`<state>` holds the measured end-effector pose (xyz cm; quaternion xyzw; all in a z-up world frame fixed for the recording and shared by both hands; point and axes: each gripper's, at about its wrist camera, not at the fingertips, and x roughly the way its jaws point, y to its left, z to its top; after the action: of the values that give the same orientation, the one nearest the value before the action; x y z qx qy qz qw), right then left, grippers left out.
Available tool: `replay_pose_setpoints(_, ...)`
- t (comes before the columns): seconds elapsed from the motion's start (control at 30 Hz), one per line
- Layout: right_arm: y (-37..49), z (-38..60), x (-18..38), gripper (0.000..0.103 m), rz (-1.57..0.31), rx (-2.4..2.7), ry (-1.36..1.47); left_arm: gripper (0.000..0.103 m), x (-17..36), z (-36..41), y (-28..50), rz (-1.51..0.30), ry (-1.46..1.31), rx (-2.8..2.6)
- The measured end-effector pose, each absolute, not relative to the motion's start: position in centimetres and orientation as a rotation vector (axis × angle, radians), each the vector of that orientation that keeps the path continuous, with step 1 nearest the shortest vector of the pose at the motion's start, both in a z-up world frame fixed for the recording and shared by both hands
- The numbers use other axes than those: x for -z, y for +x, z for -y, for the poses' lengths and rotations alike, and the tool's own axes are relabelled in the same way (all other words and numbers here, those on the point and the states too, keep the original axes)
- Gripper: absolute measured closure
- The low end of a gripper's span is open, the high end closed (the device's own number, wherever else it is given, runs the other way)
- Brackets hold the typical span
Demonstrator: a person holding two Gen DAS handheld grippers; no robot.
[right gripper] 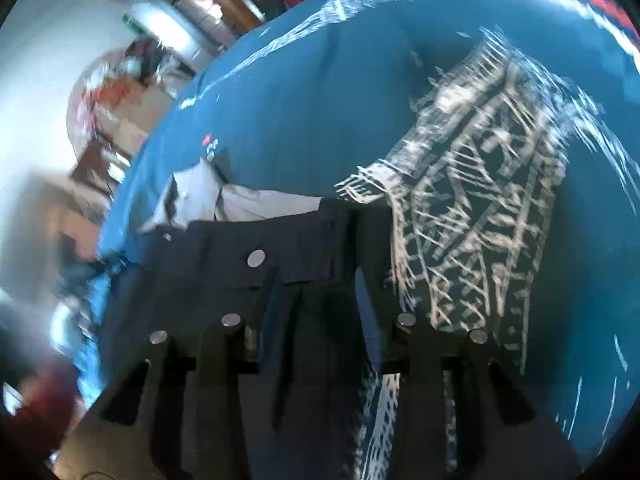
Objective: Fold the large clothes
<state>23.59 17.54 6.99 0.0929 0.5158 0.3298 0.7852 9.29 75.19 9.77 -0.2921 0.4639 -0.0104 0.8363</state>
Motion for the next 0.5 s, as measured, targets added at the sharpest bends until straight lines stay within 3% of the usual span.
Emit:
replay_pose_setpoints(0.07, 23.4, -18.7, -6.7, 0.064, -1.117, -0.718, 0.163, 0.031, -11.4, -75.2, 8.5, -0.925, -0.586, 0.013)
replay_pose_setpoints(0.23, 23.4, -19.7, -5.9, 0.061, -1.131, -0.659, 0.123, 0.03, -14.7, -77.5, 6.0, -0.837, -0.532, -0.158)
replay_pose_setpoints(0.37, 22.3, -19.7, -6.7, 0.061, -1.115, -0.658, 0.121, 0.03, -14.5, -75.6, 5.7, -0.885, -0.459, -0.066)
replay_pose_setpoints(0.5, 20.5, -20.6, -6.8, 0.059, -1.114, -0.661, 0.063, 0.03, -10.5, -74.1, 5.2, -1.023, -0.379, -0.101)
